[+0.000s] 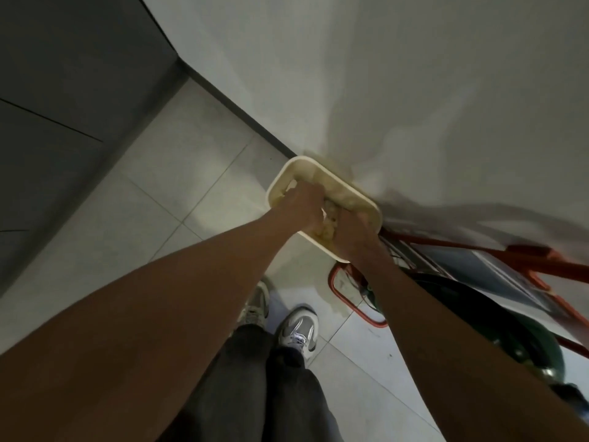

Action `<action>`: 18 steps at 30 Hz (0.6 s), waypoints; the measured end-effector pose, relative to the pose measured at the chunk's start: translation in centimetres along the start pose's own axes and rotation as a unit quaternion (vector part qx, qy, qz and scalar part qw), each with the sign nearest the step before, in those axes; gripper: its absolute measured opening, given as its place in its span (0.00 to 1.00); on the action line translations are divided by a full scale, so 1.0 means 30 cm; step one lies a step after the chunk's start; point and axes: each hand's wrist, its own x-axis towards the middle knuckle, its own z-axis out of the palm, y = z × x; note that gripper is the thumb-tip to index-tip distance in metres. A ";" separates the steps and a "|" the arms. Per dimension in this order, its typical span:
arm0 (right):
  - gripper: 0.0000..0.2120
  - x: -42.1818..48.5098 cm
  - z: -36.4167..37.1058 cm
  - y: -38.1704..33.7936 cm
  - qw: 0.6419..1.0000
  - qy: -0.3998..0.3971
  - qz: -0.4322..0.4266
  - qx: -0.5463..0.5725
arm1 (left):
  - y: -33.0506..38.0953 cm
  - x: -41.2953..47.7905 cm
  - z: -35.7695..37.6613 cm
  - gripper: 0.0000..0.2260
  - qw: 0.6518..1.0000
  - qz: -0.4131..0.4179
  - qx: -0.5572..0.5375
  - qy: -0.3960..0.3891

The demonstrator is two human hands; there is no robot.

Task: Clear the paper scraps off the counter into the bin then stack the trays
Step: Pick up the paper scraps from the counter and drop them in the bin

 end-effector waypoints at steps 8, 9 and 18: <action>0.17 -0.526 -0.354 -0.214 0.983 0.144 -0.111 0.020 | -0.034 -0.535 -0.384 0.20 0.995 0.014 -0.029 0.099; 0.17 -0.607 -0.407 -0.249 0.980 0.156 -0.121 0.031 | -0.041 -0.625 -0.439 0.20 0.992 0.018 -0.034 0.117; 0.18 -1.383 -0.780 -0.550 0.950 0.177 -0.245 0.078 | -0.101 -1.486 -0.786 0.24 0.959 -0.056 -0.079 0.265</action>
